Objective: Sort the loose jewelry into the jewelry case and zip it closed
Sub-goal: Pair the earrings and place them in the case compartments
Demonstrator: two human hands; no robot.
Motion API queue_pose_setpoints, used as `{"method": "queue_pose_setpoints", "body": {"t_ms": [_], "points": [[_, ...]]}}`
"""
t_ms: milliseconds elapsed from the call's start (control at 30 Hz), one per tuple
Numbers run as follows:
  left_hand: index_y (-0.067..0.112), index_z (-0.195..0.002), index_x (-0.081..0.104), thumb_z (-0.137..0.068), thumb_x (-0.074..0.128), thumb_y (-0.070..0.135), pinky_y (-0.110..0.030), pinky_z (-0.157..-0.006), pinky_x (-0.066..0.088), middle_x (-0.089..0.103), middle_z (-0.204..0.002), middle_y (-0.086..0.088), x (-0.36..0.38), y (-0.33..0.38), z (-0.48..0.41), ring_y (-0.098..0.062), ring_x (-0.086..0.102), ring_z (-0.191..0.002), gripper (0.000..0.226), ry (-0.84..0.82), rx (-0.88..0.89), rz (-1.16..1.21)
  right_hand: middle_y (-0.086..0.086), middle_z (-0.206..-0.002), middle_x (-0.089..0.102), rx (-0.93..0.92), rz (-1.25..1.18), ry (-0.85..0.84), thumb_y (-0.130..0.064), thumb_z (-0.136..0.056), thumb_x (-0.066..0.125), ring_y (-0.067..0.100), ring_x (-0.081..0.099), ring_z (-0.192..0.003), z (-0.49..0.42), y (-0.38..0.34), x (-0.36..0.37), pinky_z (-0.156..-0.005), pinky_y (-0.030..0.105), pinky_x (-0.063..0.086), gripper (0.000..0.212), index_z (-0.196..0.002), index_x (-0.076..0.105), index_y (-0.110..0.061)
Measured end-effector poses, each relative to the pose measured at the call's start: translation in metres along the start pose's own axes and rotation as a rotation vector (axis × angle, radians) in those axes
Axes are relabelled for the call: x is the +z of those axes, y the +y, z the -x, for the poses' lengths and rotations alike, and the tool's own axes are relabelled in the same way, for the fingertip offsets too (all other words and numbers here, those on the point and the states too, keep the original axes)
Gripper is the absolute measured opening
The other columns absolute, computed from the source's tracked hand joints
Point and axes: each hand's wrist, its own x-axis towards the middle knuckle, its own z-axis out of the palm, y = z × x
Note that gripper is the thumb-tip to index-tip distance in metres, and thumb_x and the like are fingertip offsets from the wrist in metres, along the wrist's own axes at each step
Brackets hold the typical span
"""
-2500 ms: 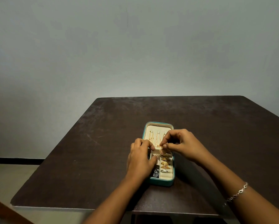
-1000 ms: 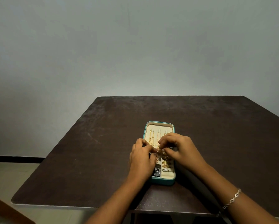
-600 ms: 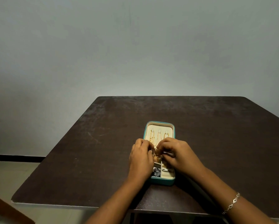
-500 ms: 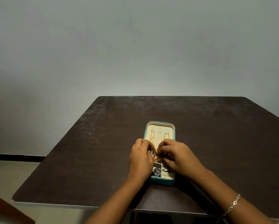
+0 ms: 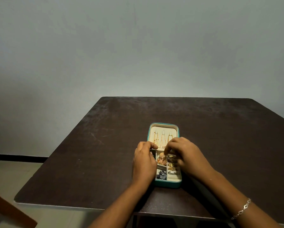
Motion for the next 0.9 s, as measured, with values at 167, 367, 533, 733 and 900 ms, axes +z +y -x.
{"method": "queue_pose_setpoints", "body": {"t_ms": [167,367,533,733,900], "points": [[0.02,-0.089,0.056,-0.088,0.042,-0.004,-0.034,-0.085,0.048,0.053,-0.107,0.001,0.0,0.001,0.001,-0.015,0.052,-0.102,0.028,-0.005,-0.009,-0.001,-0.003,-0.107,0.057,-0.079,0.062,-0.106,-0.01,-0.08,0.064,0.015,0.045,-0.104,0.004,0.001,0.002,-0.076,0.023,0.035,0.018,-0.093,0.071,-0.02],[0.022,-0.087,0.054,-0.089,0.041,-0.003,-0.031,-0.083,0.048,0.053,-0.105,0.002,0.0,0.0,0.003,-0.014,0.052,-0.102,0.028,0.016,-0.018,0.021,0.0,-0.107,0.056,-0.034,0.015,-0.069,-0.002,-0.081,0.057,0.016,0.044,-0.106,0.002,0.002,0.002,-0.075,0.023,0.033,0.028,-0.1,0.07,-0.018],[0.018,-0.089,0.056,-0.088,0.041,-0.006,-0.009,-0.066,0.038,0.055,-0.104,0.0,0.003,-0.001,0.003,-0.014,0.053,-0.097,0.028,0.063,-0.024,0.049,-0.004,-0.109,0.054,0.009,-0.044,-0.09,-0.002,-0.084,0.054,0.01,0.041,-0.104,0.007,0.008,0.004,-0.078,0.02,0.035,0.03,-0.103,0.069,-0.02],[0.015,-0.098,0.056,-0.089,0.039,-0.006,-0.01,-0.065,0.037,0.048,-0.108,0.005,0.006,0.004,0.011,-0.004,0.05,-0.09,0.028,0.163,-0.063,0.09,-0.006,-0.118,0.051,0.264,-0.443,0.13,0.002,-0.091,0.044,0.007,0.048,-0.112,0.023,0.019,0.004,-0.089,0.016,0.038,0.037,-0.111,0.057,-0.026],[0.021,-0.096,0.053,-0.089,0.039,-0.005,-0.002,-0.061,0.038,0.051,-0.105,0.005,0.012,0.011,0.015,-0.004,0.05,-0.089,0.03,0.151,-0.082,0.124,-0.013,-0.117,0.053,0.348,-0.869,-0.031,0.003,-0.092,0.041,-0.007,0.051,-0.105,0.037,0.024,0.0,-0.077,0.007,0.046,0.039,-0.117,0.047,-0.027]]}}
